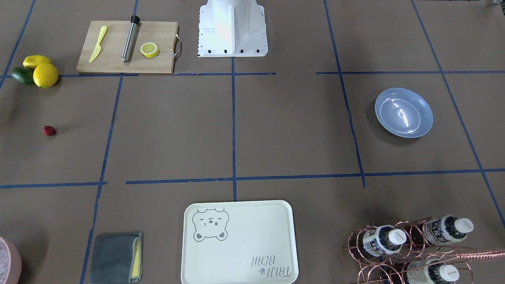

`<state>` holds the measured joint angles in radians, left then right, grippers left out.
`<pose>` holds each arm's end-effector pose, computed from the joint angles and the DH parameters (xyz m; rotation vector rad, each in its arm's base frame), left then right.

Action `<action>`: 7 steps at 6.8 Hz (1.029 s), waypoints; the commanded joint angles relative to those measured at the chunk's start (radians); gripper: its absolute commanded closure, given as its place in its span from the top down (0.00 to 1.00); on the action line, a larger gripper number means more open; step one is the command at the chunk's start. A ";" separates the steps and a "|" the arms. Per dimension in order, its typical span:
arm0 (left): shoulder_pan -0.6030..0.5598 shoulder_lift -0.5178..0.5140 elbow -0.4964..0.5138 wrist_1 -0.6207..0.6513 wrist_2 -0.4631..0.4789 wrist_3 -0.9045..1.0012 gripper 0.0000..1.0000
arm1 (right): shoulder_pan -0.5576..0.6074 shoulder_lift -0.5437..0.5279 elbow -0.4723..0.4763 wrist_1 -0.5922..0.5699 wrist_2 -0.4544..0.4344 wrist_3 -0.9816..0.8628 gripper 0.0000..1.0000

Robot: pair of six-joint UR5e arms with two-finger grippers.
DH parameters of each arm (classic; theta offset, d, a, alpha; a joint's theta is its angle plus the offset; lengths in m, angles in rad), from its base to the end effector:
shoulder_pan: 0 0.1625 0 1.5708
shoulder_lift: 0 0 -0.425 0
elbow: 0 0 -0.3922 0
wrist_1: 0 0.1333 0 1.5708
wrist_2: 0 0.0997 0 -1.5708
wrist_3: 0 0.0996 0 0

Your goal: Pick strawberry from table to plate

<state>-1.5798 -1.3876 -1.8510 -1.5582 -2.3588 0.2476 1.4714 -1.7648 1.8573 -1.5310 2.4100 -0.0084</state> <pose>-0.0665 -0.4176 0.6040 0.1806 0.7731 0.2592 0.0176 -0.4200 0.5961 0.0863 -0.8436 -0.1568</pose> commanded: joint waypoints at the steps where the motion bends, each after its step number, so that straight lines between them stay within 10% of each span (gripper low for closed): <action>1: 0.023 0.004 0.024 0.020 -0.003 -0.005 1.00 | -0.003 -0.004 0.000 0.003 0.001 0.001 1.00; 7: 0.194 -0.002 0.279 -0.428 -0.108 -0.149 1.00 | -0.017 -0.018 -0.007 -0.001 0.001 -0.001 1.00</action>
<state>-1.4440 -1.3859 -1.5949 -1.9115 -2.4592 0.1731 1.4568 -1.7811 1.8502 -1.5322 2.4109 -0.0093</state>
